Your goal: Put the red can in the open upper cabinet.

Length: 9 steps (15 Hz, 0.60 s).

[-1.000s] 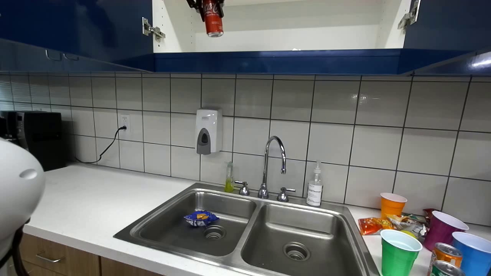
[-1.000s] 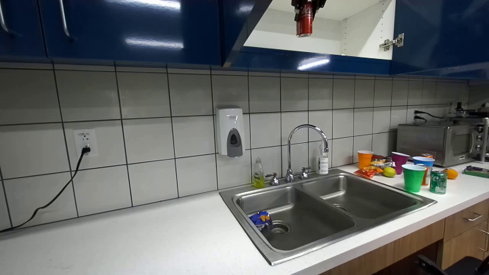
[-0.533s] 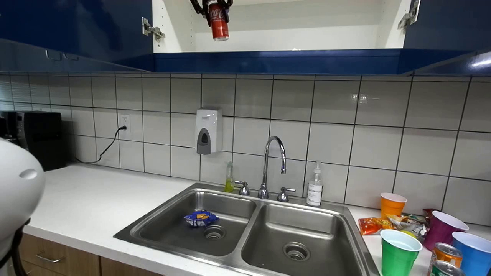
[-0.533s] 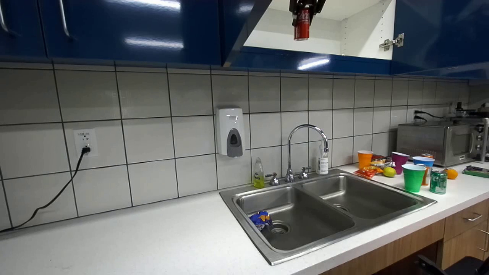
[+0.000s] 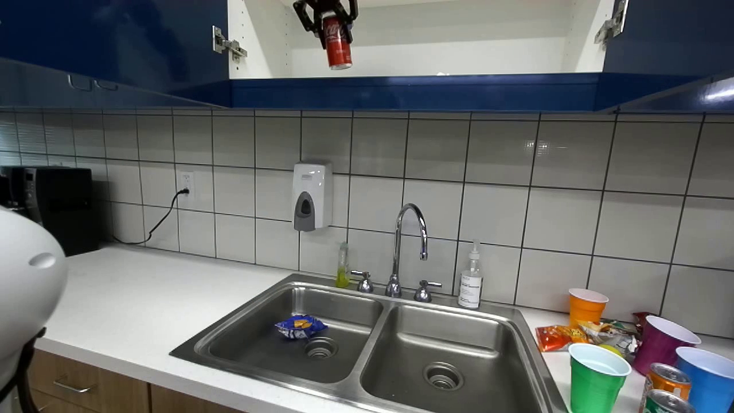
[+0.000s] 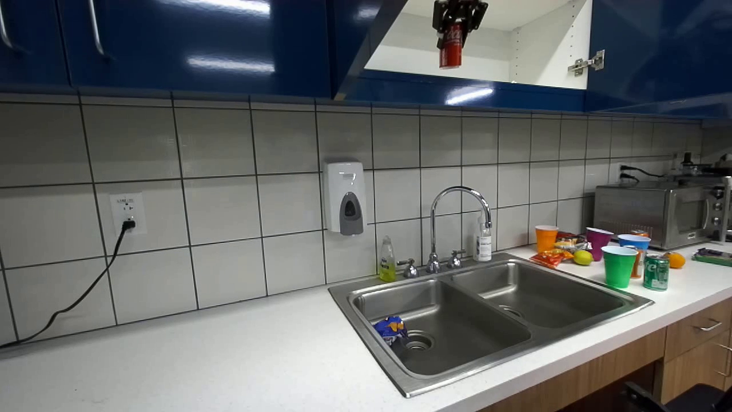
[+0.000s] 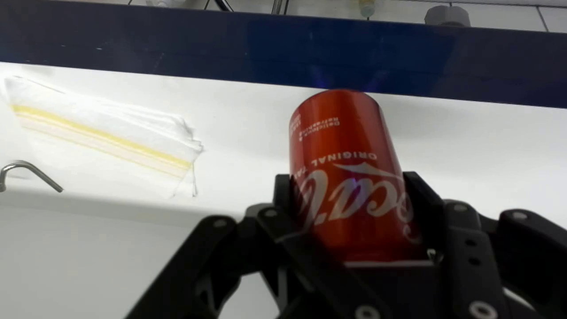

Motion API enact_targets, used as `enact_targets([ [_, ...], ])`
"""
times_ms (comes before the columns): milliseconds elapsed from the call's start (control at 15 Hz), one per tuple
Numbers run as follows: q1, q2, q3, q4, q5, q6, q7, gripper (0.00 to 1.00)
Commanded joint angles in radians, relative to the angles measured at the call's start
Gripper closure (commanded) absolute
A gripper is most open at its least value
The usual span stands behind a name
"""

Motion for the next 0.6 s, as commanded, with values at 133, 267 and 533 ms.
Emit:
enact_targets([
  [133,-0.005,0.046,-0.006,0.059,-0.017,0.027,0.008,0.62],
  [267,-0.005,0.061,-0.012,0.077,-0.01,0.024,0.007,0.62],
  [533,-0.005,0.095,-0.023,0.119,-0.001,0.002,0.007,0.62],
])
